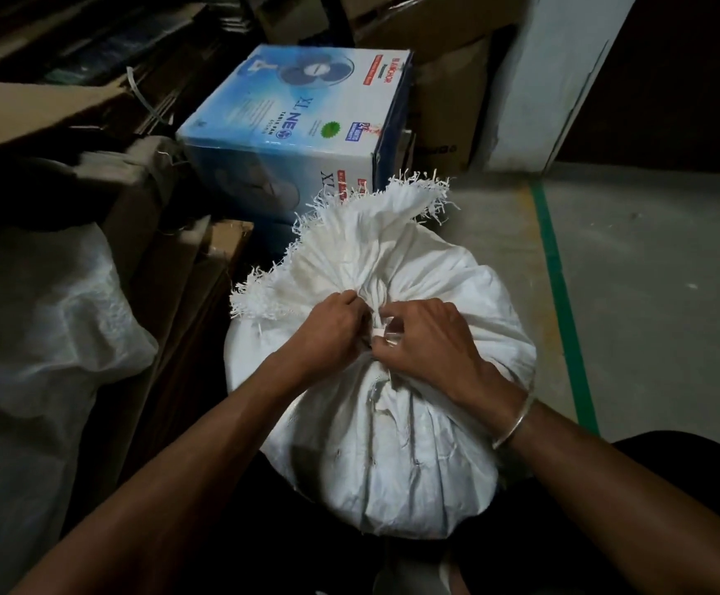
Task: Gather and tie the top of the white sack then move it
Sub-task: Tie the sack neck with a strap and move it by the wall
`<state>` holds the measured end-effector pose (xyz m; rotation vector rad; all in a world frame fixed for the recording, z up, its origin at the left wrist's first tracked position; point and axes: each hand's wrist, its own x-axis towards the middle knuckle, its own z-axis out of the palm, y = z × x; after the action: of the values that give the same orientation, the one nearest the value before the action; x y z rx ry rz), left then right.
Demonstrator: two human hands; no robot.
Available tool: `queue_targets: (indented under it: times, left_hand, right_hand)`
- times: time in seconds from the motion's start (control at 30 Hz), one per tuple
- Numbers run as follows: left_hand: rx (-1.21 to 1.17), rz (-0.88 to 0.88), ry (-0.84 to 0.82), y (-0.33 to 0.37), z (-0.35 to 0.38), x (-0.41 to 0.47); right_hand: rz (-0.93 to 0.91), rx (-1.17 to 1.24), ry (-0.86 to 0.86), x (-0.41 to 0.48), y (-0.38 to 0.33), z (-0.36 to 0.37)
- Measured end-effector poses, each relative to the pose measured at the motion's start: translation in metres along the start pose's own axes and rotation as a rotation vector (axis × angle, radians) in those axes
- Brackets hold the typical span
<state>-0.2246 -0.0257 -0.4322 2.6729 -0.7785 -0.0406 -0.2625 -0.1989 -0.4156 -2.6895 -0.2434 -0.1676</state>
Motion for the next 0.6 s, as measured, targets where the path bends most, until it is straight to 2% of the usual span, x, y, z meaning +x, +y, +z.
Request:
queue_targets:
  times: [0.23, 0.37, 0.6]
  left_hand:
    - [-0.129, 0.024, 0.037, -0.016, 0.001, -0.003]
    - [-0.128, 0.012, 0.158, -0.009, 0.005, -0.014]
    - [-0.140, -0.037, 0.183, 0.002, 0.008, -0.016]
  right_hand:
    - [0.028, 0.098, -0.046, 0.006, 0.003, 0.005]
    - [0.051, 0.131, -0.013, 0.003, 0.006, 0.007]
    - [0.047, 0.136, -0.026, 0.001, 0.008, 0.004]
